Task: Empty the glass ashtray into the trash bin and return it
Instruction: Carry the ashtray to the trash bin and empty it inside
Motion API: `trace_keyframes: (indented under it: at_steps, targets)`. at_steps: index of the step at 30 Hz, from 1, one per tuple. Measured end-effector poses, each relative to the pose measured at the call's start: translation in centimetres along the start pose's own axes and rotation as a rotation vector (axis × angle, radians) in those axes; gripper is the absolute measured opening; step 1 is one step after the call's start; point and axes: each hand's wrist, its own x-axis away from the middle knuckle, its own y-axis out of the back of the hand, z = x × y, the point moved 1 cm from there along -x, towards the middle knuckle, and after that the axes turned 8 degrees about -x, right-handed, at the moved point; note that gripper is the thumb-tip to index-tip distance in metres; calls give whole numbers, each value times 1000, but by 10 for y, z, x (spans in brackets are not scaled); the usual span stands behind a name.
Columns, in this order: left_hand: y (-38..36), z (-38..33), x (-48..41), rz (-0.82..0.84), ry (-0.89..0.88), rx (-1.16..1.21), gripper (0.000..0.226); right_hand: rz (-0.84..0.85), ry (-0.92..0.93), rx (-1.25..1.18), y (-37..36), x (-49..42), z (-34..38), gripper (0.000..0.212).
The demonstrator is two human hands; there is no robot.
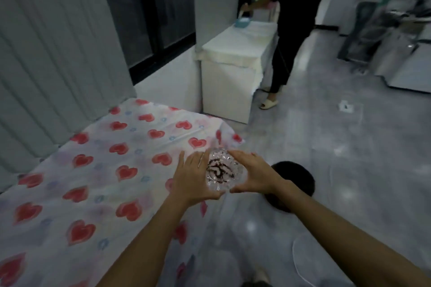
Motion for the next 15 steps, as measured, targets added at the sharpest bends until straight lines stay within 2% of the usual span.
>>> trace_keyframes:
  at_steps: [3, 9, 12, 15]
  targets:
    - [-12, -49, -31, 2, -146, 28, 116, -65, -124, -27, 22, 45, -34, 107]
    - [-31, -138, -79, 40, -325, 139, 113, -137, -341, -123, 64, 112, -86, 103]
    - [-39, -164, -93, 76, -345, 174, 116, -150, -411, -285, 70, 130, -106, 109]
    - [-52, -184, -111, 108, -367, 203, 117, -167, -528, -584, 72, 140, -134, 119]
